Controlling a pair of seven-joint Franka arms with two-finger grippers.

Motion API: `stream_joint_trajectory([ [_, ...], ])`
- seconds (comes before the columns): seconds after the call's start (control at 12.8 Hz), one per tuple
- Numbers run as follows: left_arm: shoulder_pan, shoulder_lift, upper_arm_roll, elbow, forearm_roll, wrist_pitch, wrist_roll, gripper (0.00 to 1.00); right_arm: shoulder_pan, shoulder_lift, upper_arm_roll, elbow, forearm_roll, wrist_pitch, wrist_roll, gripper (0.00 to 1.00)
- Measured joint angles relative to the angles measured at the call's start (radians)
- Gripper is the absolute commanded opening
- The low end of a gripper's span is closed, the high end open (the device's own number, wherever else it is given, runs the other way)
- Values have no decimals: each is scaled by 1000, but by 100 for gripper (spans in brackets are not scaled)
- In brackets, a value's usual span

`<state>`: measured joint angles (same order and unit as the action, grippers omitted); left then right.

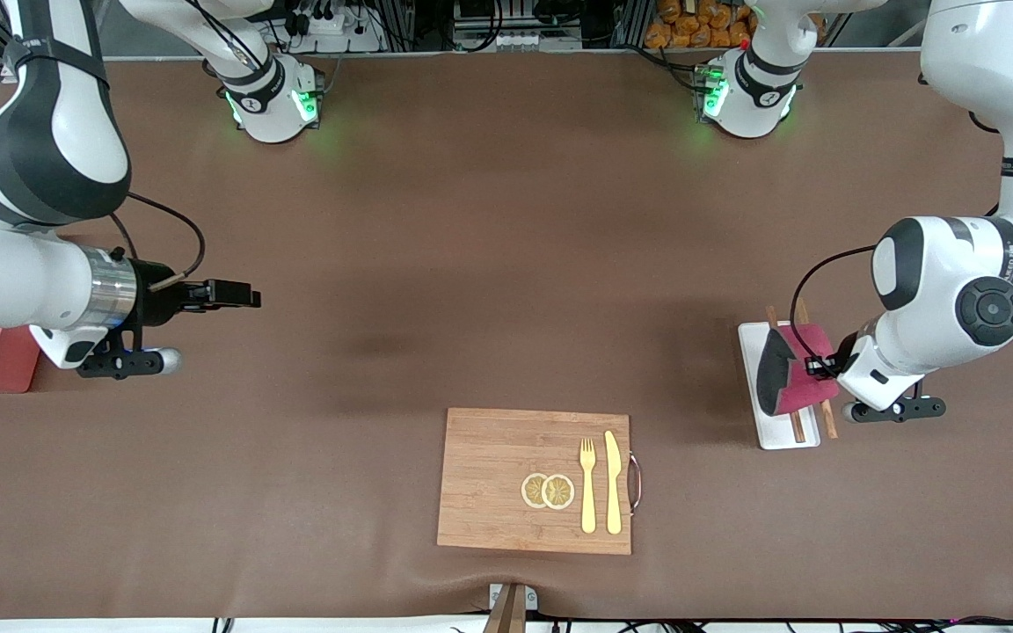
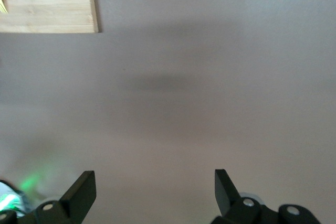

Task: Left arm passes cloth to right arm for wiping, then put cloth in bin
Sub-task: 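Lift the cloth with the left gripper while the right gripper approaches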

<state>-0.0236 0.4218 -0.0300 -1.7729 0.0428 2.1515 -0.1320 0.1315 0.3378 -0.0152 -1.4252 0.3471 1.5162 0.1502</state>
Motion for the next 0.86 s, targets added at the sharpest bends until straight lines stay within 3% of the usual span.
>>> stream_joint_trajectory([
  [0.39, -61, -73, -53, 75, -10, -132, -20, 0, 13, -1, 5, 2, 25, -2, 110, 100],
  [0.86, -116, -59, -267, 184, -128, -168, -405, 0, 22, 0, 6, -2, 97, -8, 257, 100],
])
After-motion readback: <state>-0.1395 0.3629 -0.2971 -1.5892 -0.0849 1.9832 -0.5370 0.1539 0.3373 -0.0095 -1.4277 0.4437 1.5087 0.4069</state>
